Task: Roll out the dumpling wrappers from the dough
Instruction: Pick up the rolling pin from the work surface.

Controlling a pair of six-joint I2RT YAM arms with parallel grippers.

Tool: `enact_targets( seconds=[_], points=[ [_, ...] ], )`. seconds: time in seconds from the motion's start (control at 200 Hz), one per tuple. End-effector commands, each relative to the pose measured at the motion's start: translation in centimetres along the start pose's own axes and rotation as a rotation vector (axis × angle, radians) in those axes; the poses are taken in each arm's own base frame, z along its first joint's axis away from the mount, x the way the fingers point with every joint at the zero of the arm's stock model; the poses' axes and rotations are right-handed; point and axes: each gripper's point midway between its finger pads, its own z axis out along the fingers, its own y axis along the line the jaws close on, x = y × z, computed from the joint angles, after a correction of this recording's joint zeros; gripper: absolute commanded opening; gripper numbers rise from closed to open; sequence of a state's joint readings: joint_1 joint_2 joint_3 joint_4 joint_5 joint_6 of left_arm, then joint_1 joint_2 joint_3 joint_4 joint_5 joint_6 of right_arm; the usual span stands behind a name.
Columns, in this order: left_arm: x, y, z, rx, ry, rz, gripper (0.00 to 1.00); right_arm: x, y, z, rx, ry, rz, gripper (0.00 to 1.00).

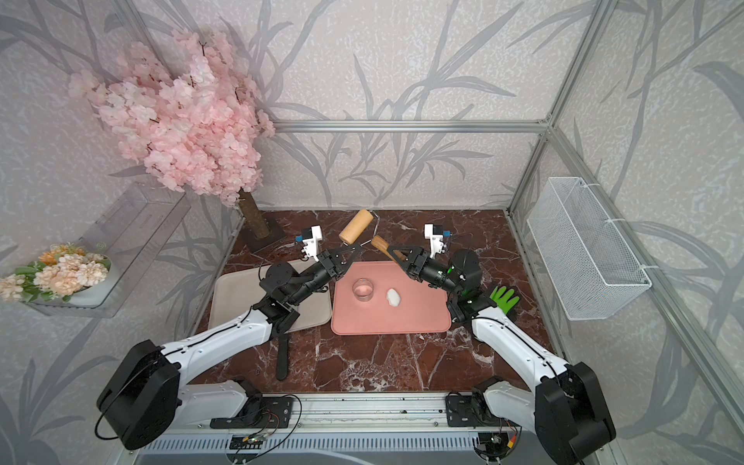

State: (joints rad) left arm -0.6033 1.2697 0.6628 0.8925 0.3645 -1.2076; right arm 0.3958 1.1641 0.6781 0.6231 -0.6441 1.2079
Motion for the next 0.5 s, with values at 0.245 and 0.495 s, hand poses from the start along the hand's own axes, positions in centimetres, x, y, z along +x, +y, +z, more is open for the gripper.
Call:
enact_targets(
  seconds=[0.245, 0.495],
  points=[
    [-0.84, -2.09, 0.00, 0.079, -0.044, 0.019, 0.00, -0.24, 1.66, 0.31, -0.050, 0.004, -0.030, 0.60],
    [-0.80, -1.95, 0.00, 0.076, -0.048, 0.016, 0.00, -0.19, 1.57, 0.30, -0.046, 0.006, -0.025, 0.40]
  ],
)
